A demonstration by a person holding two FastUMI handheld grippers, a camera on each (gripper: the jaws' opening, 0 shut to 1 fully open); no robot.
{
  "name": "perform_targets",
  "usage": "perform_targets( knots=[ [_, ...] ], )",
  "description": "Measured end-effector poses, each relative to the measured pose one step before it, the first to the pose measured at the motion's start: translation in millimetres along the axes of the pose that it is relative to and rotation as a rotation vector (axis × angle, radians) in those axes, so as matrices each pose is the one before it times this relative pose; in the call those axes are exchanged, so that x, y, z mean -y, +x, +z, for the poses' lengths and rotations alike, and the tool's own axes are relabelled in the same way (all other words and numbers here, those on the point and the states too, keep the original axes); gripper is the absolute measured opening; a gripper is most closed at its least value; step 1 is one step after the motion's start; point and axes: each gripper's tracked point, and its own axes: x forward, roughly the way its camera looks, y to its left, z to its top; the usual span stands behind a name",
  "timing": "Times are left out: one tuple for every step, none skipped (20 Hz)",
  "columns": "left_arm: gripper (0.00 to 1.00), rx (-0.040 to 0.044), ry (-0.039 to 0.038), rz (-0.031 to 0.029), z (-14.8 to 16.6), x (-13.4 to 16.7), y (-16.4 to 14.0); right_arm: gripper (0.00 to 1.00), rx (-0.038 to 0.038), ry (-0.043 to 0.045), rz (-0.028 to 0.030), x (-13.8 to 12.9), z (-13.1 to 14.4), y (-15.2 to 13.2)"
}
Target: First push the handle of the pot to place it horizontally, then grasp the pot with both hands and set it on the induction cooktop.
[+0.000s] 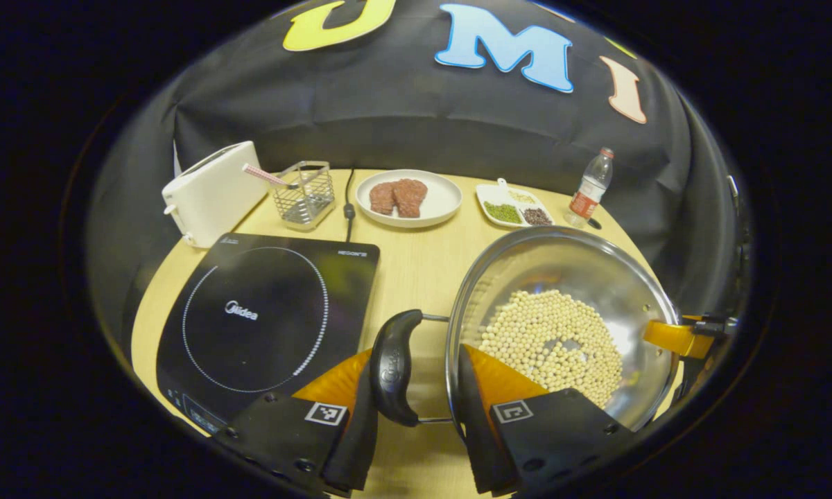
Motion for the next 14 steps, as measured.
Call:
perform_targets(
  knots=[
    [0.62, 0.00082, -0.00203, 0.00005, 0.27, -5.74, -4.29, 0.49, 0.00256, -0.00376, -0.00053, -5.74, 0.75, -3.42],
    [0.62, 0.00570, -0.00117, 0.00032, 1.83, -6.94, -4.47, 0.49, -0.00054, -0.00300, 0.00117, -5.89, 0.62, -3.78],
    [0.62, 0.00782, -0.00088, 0.00097, 2.38, -7.18, -5.04, 0.49, 0.00914, -0.00223, 0.00040, -7.84, 0.84, -3.81],
    [0.59, 0.00868, 0.00200, -0.00040, 3.07, -6.72, -2.98, 0.49, 0.00474, 0.00053, -0.00192, -7.51, 0.63, -1.93],
    [0.62, 0.00237, 0.00469, -0.00268, 0.75, -7.01, -2.63, 0.49, 0.00709, 0.00435, -0.00409, -5.95, -0.40, -2.26],
    [0.65, 0.00317, 0.00167, -0.00280, 1.36, -7.10, -2.97, 0.49, 0.00736, 0.00219, -0.00508, -6.27, 1.01, -3.82],
    [0.58, 0.00287, 0.00154, -0.00269, 1.20, -6.77, -1.73, 0.49, 0.00467, -0.00214, -0.00411, -7.26, -0.86, -3.25],
    [0.61, 0.00604, 0.00000, -0.00151, 0.80, -6.94, -2.46, 0.49, 0.00082, 0.00313, -0.00223, -7.03, 0.29, -1.42],
    [0.62, 0.00076, 0.00111, -0.00007, -0.48, -6.43, -3.65, 0.49, 0.00315, 0.00153, -0.00160, -6.25, -0.95, -2.44],
    [0.62, 0.00527, -0.00162, 0.00094, 0.95, -7.72, -2.19, 0.49, 0.00191, -0.00297, -0.00157, -7.04, 0.33, -0.94],
    [0.65, 0.00219, -0.00102, 0.00195, -0.99, -7.99, -1.87, 0.49, 0.00147, -0.00431, -0.00001, -8.69, -0.59, -0.33],
    [0.62, 0.00149, -0.00163, 0.00212, 0.20, -9.36, -1.26, 0.49, 0.00418, -0.00190, 0.00076, -8.99, 1.33, -0.13],
    [0.59, 0.00164, -0.00354, 0.00296, 1.01, -10.54, -1.91, 0.49, 0.00117, -0.00298, 0.00177, -7.34, -1.70, 0.57],
    [0.62, -0.00147, -0.00058, 0.00390, -0.15, -10.27, -2.57, 0.49, -0.00296, -0.00197, 0.00388, -8.70, 0.27, 0.24]
  ],
)
